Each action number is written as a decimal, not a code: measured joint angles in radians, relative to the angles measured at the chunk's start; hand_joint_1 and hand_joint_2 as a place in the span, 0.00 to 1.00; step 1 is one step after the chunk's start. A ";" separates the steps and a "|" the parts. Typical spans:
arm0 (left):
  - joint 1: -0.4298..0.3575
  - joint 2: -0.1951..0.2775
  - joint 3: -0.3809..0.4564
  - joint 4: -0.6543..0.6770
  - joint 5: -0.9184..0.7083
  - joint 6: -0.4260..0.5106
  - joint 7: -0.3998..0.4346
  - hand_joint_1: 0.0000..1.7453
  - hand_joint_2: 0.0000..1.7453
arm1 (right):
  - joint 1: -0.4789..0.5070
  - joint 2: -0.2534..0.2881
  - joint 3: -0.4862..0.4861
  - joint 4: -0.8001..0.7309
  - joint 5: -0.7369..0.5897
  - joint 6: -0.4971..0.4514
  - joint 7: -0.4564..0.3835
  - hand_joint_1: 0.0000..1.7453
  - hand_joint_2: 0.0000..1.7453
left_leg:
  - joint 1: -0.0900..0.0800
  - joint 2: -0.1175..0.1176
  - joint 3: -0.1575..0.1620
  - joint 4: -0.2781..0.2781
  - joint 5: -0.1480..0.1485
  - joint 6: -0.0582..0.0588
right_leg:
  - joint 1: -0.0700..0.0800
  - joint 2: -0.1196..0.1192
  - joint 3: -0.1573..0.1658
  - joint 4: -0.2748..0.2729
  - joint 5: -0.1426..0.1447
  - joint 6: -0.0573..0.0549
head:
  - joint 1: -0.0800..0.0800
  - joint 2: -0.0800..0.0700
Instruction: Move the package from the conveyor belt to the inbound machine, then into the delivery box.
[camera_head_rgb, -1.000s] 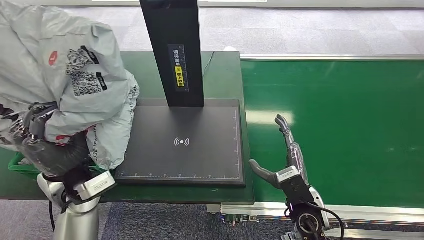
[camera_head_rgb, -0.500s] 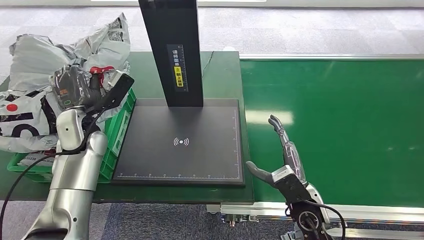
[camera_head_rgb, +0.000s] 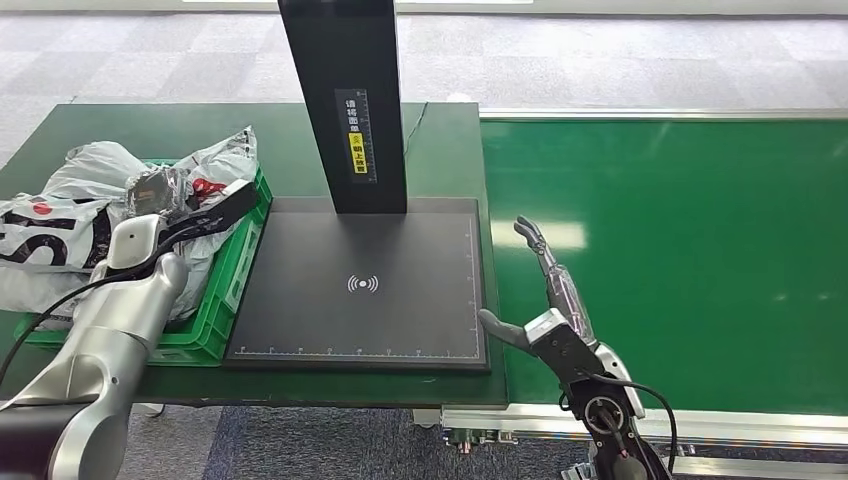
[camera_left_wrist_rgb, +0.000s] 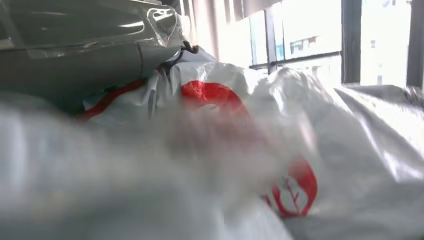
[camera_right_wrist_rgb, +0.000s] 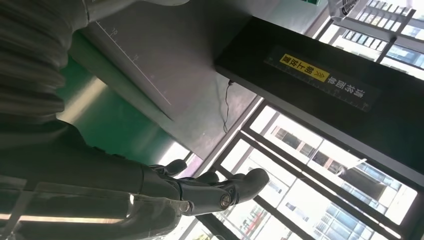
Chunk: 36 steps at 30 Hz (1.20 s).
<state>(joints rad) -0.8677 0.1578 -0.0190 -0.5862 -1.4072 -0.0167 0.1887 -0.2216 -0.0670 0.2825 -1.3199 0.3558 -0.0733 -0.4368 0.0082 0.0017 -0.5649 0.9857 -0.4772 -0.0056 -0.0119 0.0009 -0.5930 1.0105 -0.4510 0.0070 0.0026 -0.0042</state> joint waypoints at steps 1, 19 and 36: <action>-0.006 0.004 -0.013 0.015 -0.013 -0.028 -0.001 1.00 1.00 | -0.007 0.001 0.003 0.009 -0.001 0.002 -0.002 0.00 1.00 | 0.000 0.000 0.000 0.000 0.000 0.000 | 0.000 0.000 0.000 0.000 0.000 0.000 | 0.000 0.000; 0.024 -0.024 -0.048 0.056 0.193 0.390 -0.055 0.00 0.00 | 0.012 0.003 0.011 0.038 0.004 -0.012 0.034 0.00 1.00 | 0.000 -0.001 0.001 0.000 0.000 0.000 | 0.000 -0.001 0.001 0.000 0.000 0.000 | 0.000 0.000; 0.444 -0.183 -0.079 -0.563 0.914 0.554 -0.542 0.00 0.00 | 0.066 0.000 -0.005 -0.025 -0.034 -0.051 0.021 0.00 1.00 | 0.000 0.000 -0.001 0.000 -0.001 0.000 | 0.000 0.000 -0.001 -0.001 0.000 0.000 | 0.000 0.000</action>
<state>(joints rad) -0.4233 -0.0252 -0.0977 -1.1496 -0.4935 0.5377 -0.3534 -0.1551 -0.0671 0.2771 -1.3446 0.3214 -0.1245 -0.4153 0.0080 0.0014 -0.5654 0.9859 -0.4783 -0.0058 -0.0120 0.0005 -0.5940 1.0100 -0.4513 0.0072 0.0024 -0.0042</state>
